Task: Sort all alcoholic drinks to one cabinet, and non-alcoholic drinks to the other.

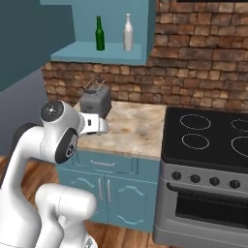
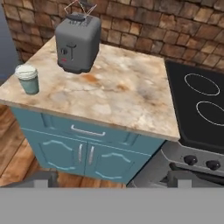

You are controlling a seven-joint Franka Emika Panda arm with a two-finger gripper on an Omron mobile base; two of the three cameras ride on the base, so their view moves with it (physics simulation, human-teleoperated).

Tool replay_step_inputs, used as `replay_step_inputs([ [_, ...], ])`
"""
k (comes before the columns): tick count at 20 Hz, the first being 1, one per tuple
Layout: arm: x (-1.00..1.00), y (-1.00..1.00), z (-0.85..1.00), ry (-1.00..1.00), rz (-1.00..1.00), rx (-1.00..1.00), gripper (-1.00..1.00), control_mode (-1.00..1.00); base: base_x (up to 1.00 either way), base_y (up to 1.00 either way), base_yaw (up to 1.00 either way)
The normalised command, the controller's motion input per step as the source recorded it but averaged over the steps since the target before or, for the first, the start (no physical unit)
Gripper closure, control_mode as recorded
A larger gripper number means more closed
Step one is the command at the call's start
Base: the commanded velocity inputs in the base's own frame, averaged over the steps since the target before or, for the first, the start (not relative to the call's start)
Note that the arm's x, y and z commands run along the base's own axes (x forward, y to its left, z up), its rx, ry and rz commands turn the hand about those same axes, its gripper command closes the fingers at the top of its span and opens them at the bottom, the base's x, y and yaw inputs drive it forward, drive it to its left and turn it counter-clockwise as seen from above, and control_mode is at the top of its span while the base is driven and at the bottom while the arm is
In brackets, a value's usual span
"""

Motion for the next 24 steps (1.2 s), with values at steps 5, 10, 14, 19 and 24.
replay_step_inputs([
  [5,0.0,0.0,0.0,0.0,0.0,0.0,-1.0,1.0,0.48,0.44,-0.23],
  [10,0.0,0.0,0.0,0.0,0.0,0.0,-1.0,1.0,0.42,0.14,-0.16],
  [14,0.0,0.0,0.0,0.0,0.0,0.0,-1.0,1.0,0.44,0.0,-0.09],
  [19,0.0,0.0,0.0,0.0,0.0,0.0,-1.0,1.0,0.59,0.0,-0.01],
  [24,0.0,0.0,0.0,0.0,0.0,0.0,-1.0,1.0,0.4,0.05,0.0],
])
